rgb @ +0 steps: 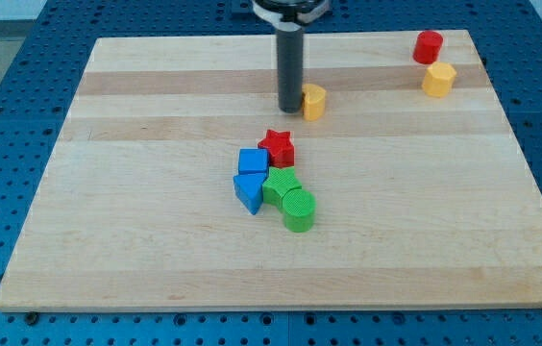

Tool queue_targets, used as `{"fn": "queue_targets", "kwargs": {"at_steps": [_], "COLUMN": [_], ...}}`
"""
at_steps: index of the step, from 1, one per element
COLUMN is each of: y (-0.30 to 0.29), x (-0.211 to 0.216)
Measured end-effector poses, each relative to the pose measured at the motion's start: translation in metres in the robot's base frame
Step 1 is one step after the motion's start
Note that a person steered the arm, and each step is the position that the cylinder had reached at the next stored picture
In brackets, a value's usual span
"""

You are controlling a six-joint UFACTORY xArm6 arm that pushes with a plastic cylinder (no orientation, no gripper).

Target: Place yellow heart below yellow hexagon

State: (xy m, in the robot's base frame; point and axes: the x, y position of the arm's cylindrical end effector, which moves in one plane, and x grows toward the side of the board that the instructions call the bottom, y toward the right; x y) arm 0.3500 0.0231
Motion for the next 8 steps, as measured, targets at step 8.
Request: {"fn": "queue_targets", "kwargs": {"at_steps": [8], "y": [0.132], "x": [0.005]}}
